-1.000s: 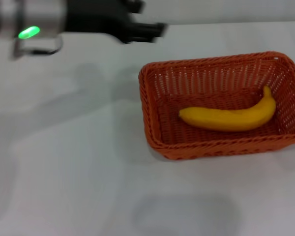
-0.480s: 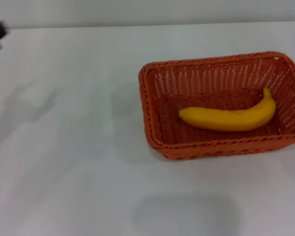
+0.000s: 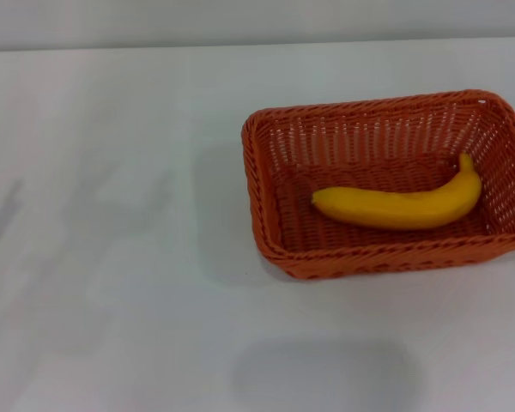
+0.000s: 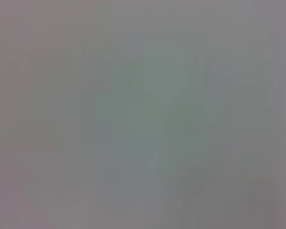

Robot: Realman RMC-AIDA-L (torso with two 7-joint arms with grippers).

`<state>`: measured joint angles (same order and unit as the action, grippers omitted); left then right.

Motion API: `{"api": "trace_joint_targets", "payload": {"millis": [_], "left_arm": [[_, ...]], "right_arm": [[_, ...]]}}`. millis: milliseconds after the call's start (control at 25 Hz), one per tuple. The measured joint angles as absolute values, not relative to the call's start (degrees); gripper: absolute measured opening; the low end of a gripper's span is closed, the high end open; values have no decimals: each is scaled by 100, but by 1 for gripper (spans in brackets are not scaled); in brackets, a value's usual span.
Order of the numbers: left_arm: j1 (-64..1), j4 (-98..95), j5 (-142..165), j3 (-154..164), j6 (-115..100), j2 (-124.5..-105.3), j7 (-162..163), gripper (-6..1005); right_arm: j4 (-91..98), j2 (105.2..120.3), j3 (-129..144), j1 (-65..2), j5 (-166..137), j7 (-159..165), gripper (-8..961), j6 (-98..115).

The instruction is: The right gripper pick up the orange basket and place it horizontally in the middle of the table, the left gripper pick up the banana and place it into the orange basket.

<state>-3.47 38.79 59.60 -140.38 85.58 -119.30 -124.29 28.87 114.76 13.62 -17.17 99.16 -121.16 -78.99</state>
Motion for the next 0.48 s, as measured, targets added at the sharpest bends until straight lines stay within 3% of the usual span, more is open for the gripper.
{"api": "trace_joint_targets", "payload": {"millis": [480], "left_arm": [[-452, 3468, 5230, -14049, 8768, -11908, -12857, 743]], "right_arm": [[2362, 11487, 1259, -1770, 10178, -12582, 840, -7902]]}}
